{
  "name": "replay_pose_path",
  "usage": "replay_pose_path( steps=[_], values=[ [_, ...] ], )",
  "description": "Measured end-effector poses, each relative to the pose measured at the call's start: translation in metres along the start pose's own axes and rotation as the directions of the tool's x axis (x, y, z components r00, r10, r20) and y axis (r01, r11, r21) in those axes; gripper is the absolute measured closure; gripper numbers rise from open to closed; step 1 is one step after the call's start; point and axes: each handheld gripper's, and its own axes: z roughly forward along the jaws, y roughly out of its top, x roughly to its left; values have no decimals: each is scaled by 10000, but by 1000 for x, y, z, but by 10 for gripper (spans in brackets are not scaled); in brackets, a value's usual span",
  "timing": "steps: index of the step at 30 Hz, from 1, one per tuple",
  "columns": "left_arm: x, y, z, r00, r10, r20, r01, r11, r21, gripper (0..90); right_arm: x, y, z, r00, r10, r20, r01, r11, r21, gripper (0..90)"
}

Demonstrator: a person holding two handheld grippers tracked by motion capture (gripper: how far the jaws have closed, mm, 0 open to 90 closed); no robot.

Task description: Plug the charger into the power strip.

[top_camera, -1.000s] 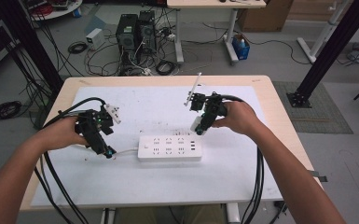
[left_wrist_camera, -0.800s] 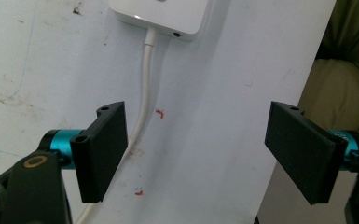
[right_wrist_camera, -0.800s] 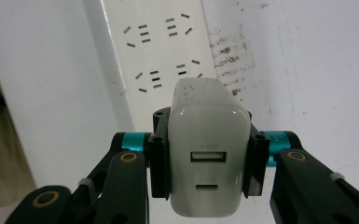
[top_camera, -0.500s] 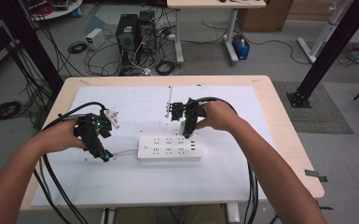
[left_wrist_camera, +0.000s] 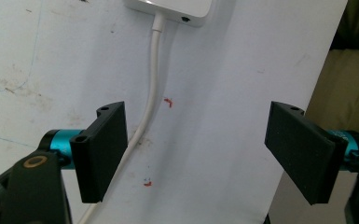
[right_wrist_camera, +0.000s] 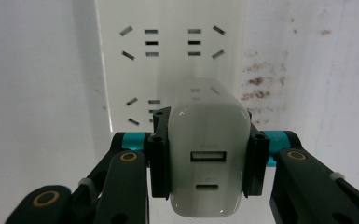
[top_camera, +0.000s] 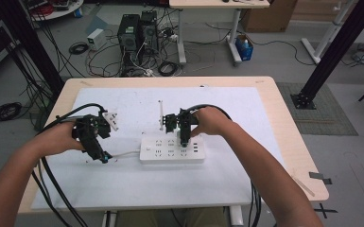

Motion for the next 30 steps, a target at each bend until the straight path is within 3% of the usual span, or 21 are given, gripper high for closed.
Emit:
replay_pose_path(
  steps=[4,8,10,19,21,23,24,26,27,28,30],
  values=[
    [-1,0,3,9999,105,49,-105,9999,14,214,7,3,4,9992,-313,252,306,9991,278,623],
    [0,1,4,9999,61,86,-61,10000,23,213,2,4,5,10000,28,-28,-27,9996,295,624],
    [0,2,4,9999,85,119,-84,10000,-25,214,1,6,12,10000,11,-93,-5,9982,592,625],
    [2,1,6,9998,36,186,-36,10000,7,214,-4,6,12,9987,389,-335,-374,9983,443,626],
    [3,1,6,9998,31,218,-31,10000,-21,213,1,7,13,9987,505,-15,-504,9977,460,626],
    [2,1,6,9997,44,257,-43,10000,-39,214,10,9,13,9987,183,474,-213,9978,628,626],
    [3,1,6,9996,39,268,-39,10000,-34,214,10,9,14,9987,144,492,-178,9975,689,626],
    [2,1,6,9997,12,224,-11,10000,-36,214,9,9,14,9990,216,401,-243,9973,687,627],
    [3,0,5,9997,107,199,-107,9999,18,214,3,8,14,9994,310,135,-317,9977,606,627],
    [2,0,5,9998,73,195,-74,10000,24,214,-7,4,13,9958,752,-525,-731,9965,415,627],
    [1,0,5,9997,63,220,-62,10000,-40,214,-10,3,14,9945,787,-697,-770,9967,269,627]
  ],
)
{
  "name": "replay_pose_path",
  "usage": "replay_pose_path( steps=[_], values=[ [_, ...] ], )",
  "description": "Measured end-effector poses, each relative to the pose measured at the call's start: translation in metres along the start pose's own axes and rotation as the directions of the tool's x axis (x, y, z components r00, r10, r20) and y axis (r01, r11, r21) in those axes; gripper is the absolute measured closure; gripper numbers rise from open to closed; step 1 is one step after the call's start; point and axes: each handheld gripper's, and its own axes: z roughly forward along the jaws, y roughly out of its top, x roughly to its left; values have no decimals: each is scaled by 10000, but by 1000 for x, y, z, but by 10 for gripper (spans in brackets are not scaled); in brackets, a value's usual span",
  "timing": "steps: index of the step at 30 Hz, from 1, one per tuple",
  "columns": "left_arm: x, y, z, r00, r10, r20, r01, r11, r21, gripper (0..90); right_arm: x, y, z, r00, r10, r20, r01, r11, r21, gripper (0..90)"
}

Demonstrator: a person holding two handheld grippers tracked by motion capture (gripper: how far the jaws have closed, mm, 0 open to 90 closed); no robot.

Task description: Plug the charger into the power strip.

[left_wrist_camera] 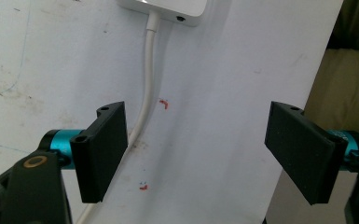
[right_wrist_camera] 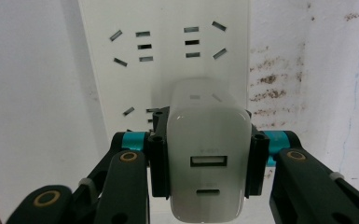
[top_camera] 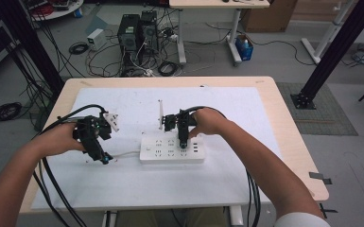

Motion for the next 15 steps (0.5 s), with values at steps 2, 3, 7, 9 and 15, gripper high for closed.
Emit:
replay_pose_path(
  steps=[2,3,7,9,15],
  values=[
    [-1,0,1,10000,-76,43,76,10000,10,214,5,1,0,9995,-84,311,81,9999,90,627],
    [0,0,0,10000,-17,22,16,10000,74,214,12,2,1,9972,-304,682,293,9994,169,628],
    [0,-1,-1,10000,-35,-40,35,10000,-49,214,18,3,3,9928,-501,1085,468,9984,332,628],
    [0,0,0,10000,-63,-43,62,10000,-69,214,10,1,2,9979,-201,621,192,9997,159,627],
    [-1,1,4,10000,31,35,-32,10000,70,214,15,0,5,9945,-303,1007,322,9993,-174,628]
  ],
)
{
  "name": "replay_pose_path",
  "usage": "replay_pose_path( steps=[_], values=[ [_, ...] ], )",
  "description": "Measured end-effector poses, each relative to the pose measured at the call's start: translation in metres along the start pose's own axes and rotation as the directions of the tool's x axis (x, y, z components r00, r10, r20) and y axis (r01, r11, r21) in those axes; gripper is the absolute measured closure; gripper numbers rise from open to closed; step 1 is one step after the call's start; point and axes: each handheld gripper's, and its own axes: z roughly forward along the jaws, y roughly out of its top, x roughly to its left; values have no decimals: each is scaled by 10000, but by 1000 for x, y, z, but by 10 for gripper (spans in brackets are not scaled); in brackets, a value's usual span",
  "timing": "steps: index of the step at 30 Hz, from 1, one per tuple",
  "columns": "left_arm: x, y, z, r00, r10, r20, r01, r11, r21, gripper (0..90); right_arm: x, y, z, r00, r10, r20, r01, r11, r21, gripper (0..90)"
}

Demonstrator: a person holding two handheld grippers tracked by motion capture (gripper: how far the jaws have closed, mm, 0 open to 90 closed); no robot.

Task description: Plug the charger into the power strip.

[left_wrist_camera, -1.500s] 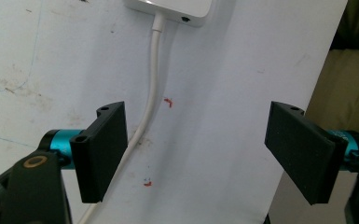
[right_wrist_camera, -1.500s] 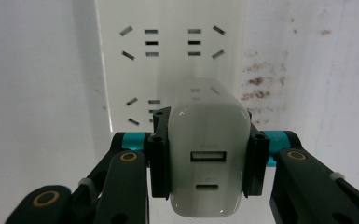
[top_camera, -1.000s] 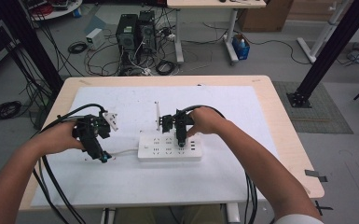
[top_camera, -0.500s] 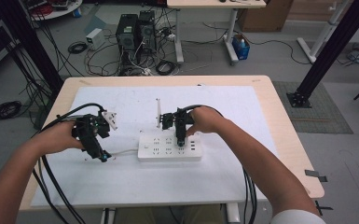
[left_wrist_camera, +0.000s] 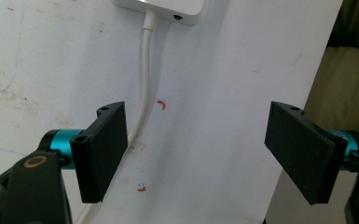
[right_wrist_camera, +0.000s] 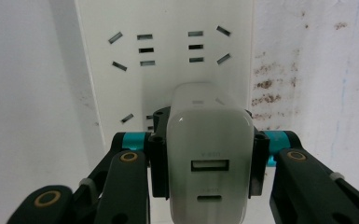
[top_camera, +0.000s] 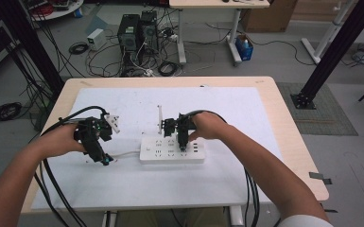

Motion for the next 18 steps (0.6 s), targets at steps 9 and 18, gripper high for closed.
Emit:
replay_pose_path(
  steps=[9,18],
  values=[
    [2,0,-1,10000,18,-49,-18,10000,-83,213,-11,-5,2,9966,366,-737,-390,9987,-316,627],
    [2,-2,-1,9999,4,-151,-6,9999,-101,214,-10,-9,5,9962,470,-727,-507,9975,-498,626]
  ],
)
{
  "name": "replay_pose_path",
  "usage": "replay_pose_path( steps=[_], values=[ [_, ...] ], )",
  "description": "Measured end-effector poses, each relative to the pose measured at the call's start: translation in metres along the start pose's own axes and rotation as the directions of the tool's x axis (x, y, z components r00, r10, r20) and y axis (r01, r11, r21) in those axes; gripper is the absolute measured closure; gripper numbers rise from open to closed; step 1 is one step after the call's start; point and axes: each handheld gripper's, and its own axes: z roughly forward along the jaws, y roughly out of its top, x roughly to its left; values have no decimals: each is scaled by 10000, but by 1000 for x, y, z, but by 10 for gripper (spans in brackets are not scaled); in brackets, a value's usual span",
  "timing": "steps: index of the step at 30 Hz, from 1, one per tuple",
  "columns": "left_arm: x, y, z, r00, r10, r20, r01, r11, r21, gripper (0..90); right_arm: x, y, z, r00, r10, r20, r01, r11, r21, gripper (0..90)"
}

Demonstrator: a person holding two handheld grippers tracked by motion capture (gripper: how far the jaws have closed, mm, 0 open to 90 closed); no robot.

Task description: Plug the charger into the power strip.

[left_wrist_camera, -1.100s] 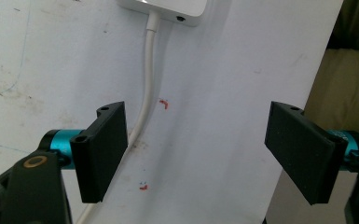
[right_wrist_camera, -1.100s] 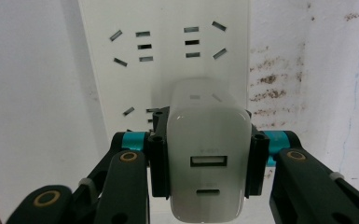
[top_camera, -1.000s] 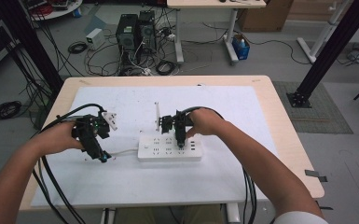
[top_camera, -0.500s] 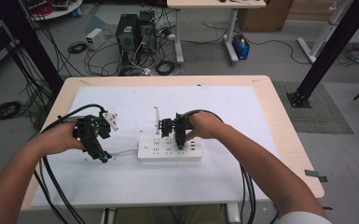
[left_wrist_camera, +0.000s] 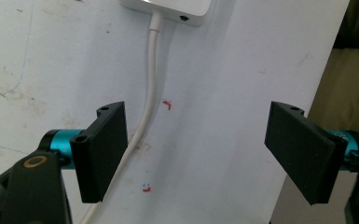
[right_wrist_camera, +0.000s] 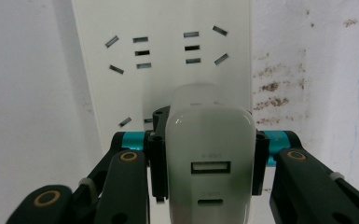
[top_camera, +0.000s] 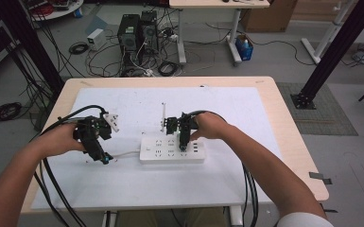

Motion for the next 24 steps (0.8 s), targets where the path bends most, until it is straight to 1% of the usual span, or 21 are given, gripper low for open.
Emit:
replay_pose_path(
  steps=[2,3,4,5,6,7,8,9,10,11,12,13,14,15,16,17,18,20,22,23,24],
  values=[
    [0,-1,0,10000,-2,-9,2,10000,34,214,-2,0,1,9999,-113,-63,113,9999,-95,626],
    [0,-1,0,10000,-12,-21,12,10000,36,214,-2,0,1,9999,-57,-149,56,10000,-72,624],
    [1,-1,0,10000,-10,-58,10,10000,0,214,-3,0,1,9998,-156,-149,154,9998,-143,623],
    [1,-1,0,10000,-68,-66,68,10000,-32,214,-3,0,1,9998,-169,-120,168,9998,-138,622],
    [1,-1,0,10000,-34,-85,33,10000,-42,213,-2,-1,1,9999,-141,-97,140,9997,-182,618],
    [2,0,0,10000,-4,-74,4,10000,-65,214,-2,-2,1,9999,-153,-65,152,9996,-255,596],
    [2,1,1,10000,-32,-77,31,10000,-69,213,-2,-1,2,9991,119,-416,-121,9999,-50,444],
    [2,1,1,10000,3,-97,-4,9999,-118,213,-4,-2,3,9970,409,-659,-403,9991,100,306],
    [2,2,1,9999,46,-107,-48,9999,-143,213,-7,-5,-1,9926,929,-786,-936,9956,-61,239],
    [2,2,1,9999,27,-115,-29,9998,-211,213,-9,-9,-8,9887,1286,-768,-1326,9899,-494,218],
    [2,3,1,9999,75,-121,-78,9998,-192,213,-9,-15,-16,9856,1514,-754,-1581,9831,-925,218],
    [2,3,1,9999,89,-136,-92,9997,-204,213,-8,-21,-25,9819,1751,-719,-1829,9754,-1228,194],
    [2,3,1,9999,104,-136,-107,9997,-236,213,-7,-28,-32,9803,1922,-459,-1969,9697,-1443,135],
    [2,3,0,9998,94,-154,-98,9997,-245,213,-7,-36,-39,9767,2143,-151,-2139,9640,-1577,116],
    [3,3,-1,9998,104,-169,-109,9995,-282,213,-7,-44,-47,9714,2374,-29,-2344,9573,-1691,116],
    [2,3,-1,9997,39,-230,-47,9993,-374,213,-6,-54,-55,9658,2592,33,-2538,9481,-1918,116],
    [3,3,-2,9996,28,-282,-40,9991,-433,213,-5,-64,-62,9557,2935,227,-2825,9361,-2095,116],
    [4,2,-2,9993,-124,-343,104,9981,-604,213,-3,-85,-75,9314,3605,498,-3397,9104,-2362,116],
    [5,2,-4,9990,-198,-408,172,9979,-617,213,-1,-104,-84,9021,4276,581,-4043,8845,-2330,116],
    [5,2,-4,9987,-263,-445,234,9976,-653,213,0,-114,-87,8972,4391,477,-4182,8793,-2280,116],
    [6,2,-4,9987,-259,-441,230,9977,-640,213,2,-123,-89,8930,4489,331,-4328,8765,-2107,116]
  ],
)
